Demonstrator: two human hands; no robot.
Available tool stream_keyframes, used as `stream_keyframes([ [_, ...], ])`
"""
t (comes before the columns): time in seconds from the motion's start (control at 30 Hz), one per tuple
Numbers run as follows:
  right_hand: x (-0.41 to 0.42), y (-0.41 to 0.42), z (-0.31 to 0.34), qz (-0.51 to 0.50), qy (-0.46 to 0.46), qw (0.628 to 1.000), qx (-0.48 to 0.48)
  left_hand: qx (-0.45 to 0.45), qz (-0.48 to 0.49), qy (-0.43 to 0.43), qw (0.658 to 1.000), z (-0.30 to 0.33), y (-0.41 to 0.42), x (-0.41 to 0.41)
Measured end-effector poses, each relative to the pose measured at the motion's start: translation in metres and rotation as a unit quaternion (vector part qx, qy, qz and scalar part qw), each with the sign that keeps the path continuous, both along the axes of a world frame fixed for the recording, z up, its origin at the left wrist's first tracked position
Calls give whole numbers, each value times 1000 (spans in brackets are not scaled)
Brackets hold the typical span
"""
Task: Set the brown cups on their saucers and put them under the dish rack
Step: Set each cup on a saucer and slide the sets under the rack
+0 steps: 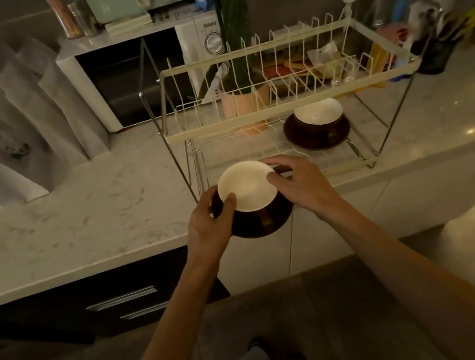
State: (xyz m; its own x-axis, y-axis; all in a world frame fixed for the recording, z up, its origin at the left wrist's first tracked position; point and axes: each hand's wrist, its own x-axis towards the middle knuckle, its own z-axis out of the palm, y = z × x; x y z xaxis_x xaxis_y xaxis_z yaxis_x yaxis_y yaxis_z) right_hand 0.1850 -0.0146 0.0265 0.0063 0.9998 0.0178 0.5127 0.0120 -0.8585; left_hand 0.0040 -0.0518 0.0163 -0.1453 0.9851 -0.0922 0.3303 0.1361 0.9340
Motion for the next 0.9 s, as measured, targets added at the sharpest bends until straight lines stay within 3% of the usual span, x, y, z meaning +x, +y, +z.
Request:
stream_keyframes([
  [0.47, 2, 74, -6, -74, 3, 997, -1, -8, 1, -14, 1000, 6, 89, 16],
  [0.63, -3, 102, -16, -105, 5, 993, -45, -29, 18, -35, 999, 1, 117, 16],
  [0.9, -11, 125, -26, -71, 27, 996, -40, -60, 48, -42, 996, -8, 141, 15],
])
